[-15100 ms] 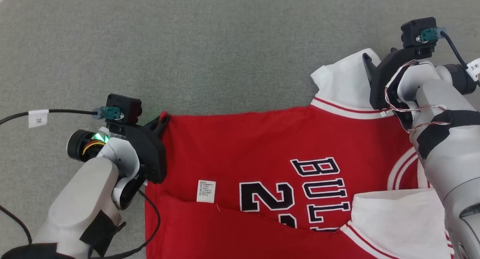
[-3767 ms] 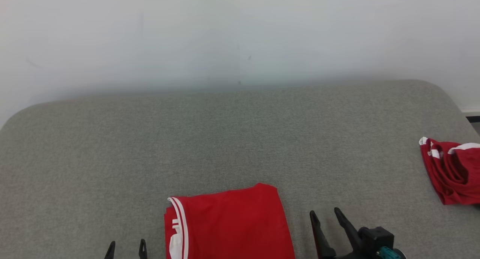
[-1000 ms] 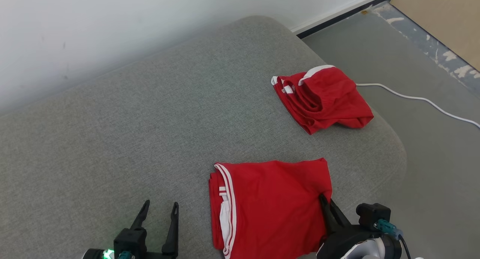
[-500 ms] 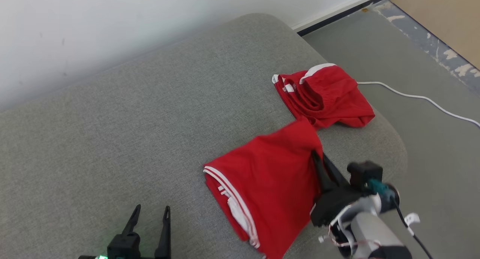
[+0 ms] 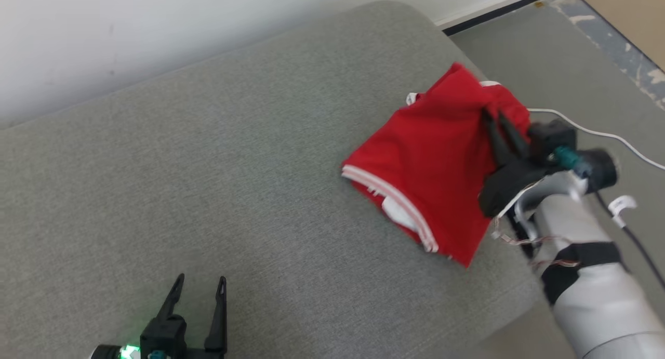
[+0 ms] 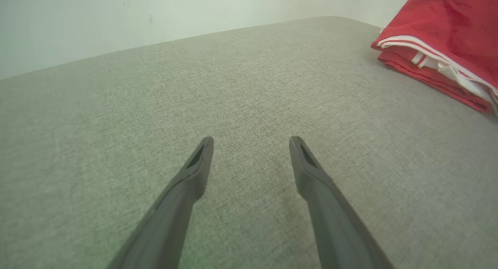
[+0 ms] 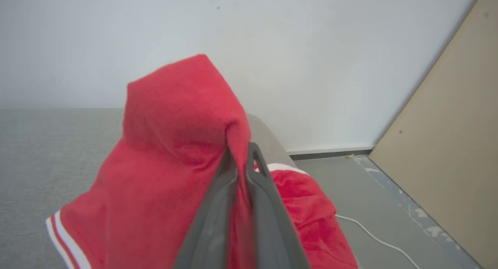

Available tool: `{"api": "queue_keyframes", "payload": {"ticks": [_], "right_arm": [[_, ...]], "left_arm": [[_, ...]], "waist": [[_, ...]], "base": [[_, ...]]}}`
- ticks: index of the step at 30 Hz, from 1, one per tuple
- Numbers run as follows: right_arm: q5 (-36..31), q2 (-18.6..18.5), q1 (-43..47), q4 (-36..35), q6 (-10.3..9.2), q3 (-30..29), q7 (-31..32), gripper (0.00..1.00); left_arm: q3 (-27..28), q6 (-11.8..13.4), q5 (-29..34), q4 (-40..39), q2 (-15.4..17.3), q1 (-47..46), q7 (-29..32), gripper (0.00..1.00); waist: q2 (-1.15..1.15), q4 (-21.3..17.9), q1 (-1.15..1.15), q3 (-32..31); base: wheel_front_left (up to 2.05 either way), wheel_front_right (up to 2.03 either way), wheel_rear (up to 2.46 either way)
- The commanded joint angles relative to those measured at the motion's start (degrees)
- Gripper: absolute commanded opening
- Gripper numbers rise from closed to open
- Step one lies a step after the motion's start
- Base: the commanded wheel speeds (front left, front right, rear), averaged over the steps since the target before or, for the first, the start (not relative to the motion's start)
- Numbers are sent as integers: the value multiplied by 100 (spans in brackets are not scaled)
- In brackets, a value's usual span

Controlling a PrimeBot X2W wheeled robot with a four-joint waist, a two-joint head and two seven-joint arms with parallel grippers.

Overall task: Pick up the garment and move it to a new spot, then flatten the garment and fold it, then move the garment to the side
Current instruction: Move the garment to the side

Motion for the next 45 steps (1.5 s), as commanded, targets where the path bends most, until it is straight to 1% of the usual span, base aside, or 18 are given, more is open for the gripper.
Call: {"api": "queue_keyframes", "payload": {"ticks": [1, 4, 5, 9, 15, 18, 19, 20, 21, 24, 26, 30, 35, 41, 42, 43, 45], "right_arm": [[-35, -51, -94, 0, -19, -24, -26, 0], [-279, -292, -387, 220, -19, -88, -25, 0], [-418, -468, -557, 394, -19, -187, -26, 0], [-703, -806, -841, 781, -19, -666, -26, 0], [-1231, -1241, -991, 1238, -19, -1771, -26, 0], [-1546, -1337, -956, 1299, -19, -2341, -26, 0], [-1633, -1359, -923, 1311, -19, -2558, -26, 18], [-1735, -1336, -889, 1289, -19, -2761, -26, 94], [-1830, -1322, -843, 1273, -19, -2950, -25, 100], [-2139, -1212, -778, 1167, -19, -3393, -25, 100], [-2313, -1101, -725, 1061, -19, -3590, -25, 100], [-2456, -799, -624, 780, -19, -3720, -26, 100], [-2342, -313, -376, 340, -19, -3436, -25, 100], [-1910, 221, 102, -181, -19, -2789, -24, 100], [-1836, 280, 194, -287, -19, -2655, -24, 100], [-1836, 280, 194, -287, -19, -2655, -24, 100], [-1640, 354, 368, -422, -19, -2398, -26, 100]], "left_arm": [[4, -10, 36, -3, 28, -45, -15, 100], [-12, -33, 51, 26, 47, -111, -15, 100], [-23, -37, 79, 32, 73, -150, -15, 100], [-47, -51, 105, 5, 112, -266, -16, 100], [-112, -48, 150, -45, 175, -416, -15, 100], [-90, -36, 106, 0, 217, -477, -15, 100], [-84, -24, 105, 16, 225, -492, -15, 100], [-81, -12, 99, 26, 232, -515, -14, 100], [-87, -12, 100, 30, 241, -542, -14, 100], [-68, 16, 86, 27, 264, -557, -10, 100], [-49, 22, 66, 25, 265, -552, -10, 100], [9, 56, 21, -14, 237, -479, -10, 100], [93, 103, -26, -66, 218, -417, -11, 100], [216, 146, -111, -96, 135, -333, -15, 100], [217, 143, -108, -90, 122, -320, -15, 100], [217, 143, -108, -90, 122, -320, -15, 100], [239, 145, -126, -91, 99, -297, -15, 100]], "waist": [[-1, 155, -1, 128], [-1, 294, -1, 210], [-1, 368, -1, 263], [-1, 515, -1, 389], [-1, 733, -1, 611], [-1, 826, -1, 705], [-1, 854, -1, 732], [-1, 872, -1, 750], [-1, 894, -1, 767], [-1, 933, -1, 773], [-1, 945, -1, 752], [-1, 944, -1, 687], [-1, 912, -1, 605], [-1, 909, -1, 439], [-1, 923, -1, 404], [-1, 923, -1, 404], [-1, 954, -1, 340]], "base": [[0, 0, 0], [0, 0, 0], [0, 0, 0], [0, 0, 0], [0, 0, 0], [0, 0, 0], [0, 0, 0], [0, 0, 0], [0, 0, 0], [0, 0, 0], [0, 0, 0], [0, 0, 0], [0, 0, 0], [0, 0, 0], [0, 0, 0], [0, 0, 0], [0, 0, 0]]}}
